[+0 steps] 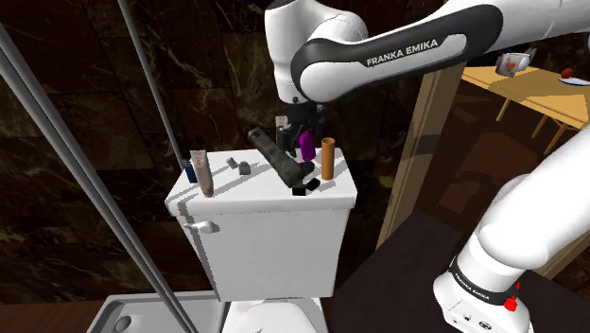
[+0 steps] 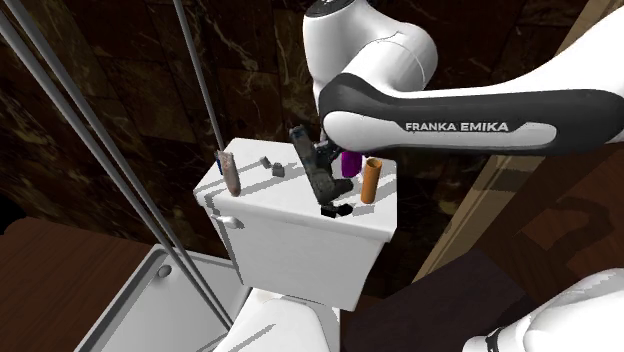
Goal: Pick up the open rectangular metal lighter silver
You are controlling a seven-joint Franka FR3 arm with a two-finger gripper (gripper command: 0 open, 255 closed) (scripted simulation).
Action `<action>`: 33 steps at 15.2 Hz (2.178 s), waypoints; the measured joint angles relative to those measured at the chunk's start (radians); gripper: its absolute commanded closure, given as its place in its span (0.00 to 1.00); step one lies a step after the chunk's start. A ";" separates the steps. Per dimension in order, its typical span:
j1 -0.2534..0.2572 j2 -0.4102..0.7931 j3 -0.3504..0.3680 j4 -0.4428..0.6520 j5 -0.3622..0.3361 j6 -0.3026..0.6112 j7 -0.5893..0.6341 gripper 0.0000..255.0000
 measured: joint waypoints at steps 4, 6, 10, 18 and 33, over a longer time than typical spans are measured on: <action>0.003 0.145 0.077 0.125 -0.120 0.005 0.133 0.00; 0.017 0.228 0.112 0.200 -0.194 -0.009 0.206 0.00; 0.070 0.409 0.144 0.364 -0.358 -0.051 0.325 0.00; 0.263 0.733 0.114 0.742 -0.623 -0.193 0.440 0.00; 0.262 0.758 0.105 0.687 -0.647 -0.131 0.490 1.00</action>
